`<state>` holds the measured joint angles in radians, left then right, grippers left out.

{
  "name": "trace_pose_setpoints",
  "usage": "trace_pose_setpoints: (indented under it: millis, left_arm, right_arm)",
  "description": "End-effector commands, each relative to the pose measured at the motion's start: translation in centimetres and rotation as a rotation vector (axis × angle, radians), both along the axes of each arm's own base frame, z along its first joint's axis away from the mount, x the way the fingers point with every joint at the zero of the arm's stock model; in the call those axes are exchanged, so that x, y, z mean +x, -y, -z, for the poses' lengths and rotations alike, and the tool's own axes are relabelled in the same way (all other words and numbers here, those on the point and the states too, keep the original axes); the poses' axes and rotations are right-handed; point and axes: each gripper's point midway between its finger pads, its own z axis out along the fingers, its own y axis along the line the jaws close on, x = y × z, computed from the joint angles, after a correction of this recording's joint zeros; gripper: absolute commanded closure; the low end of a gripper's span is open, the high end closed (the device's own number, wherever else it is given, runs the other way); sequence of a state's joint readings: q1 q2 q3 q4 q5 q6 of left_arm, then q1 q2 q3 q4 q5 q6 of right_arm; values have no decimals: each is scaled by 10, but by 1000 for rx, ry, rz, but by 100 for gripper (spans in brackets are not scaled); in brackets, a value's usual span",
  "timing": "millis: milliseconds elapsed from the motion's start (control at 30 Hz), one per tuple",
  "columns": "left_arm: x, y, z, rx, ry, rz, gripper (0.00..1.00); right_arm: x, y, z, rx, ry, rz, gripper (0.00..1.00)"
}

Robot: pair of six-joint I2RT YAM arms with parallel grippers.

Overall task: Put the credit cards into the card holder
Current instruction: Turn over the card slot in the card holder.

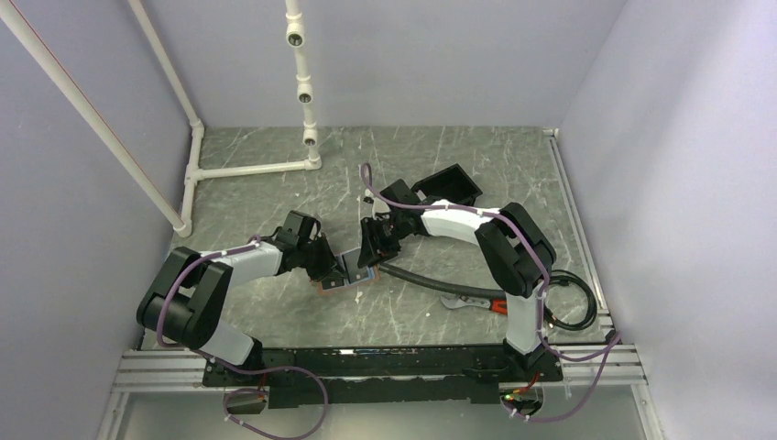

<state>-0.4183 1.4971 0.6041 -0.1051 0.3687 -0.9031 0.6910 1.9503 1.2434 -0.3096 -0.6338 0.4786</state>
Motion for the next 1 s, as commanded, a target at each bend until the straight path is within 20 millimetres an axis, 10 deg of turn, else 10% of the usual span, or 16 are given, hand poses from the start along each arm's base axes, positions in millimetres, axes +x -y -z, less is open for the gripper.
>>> trace_pose_setpoints:
  millis: [0, 967]
  left_arm:
    - [-13, -13, 25, 80, -46, -9, 100]
    - [-16, -14, 25, 70, -41, -10, 100]
  right_arm:
    - [-2, 2, 1, -2, 6, -5, 60]
    - [-3, 7, 2, -50, 34, 17, 61]
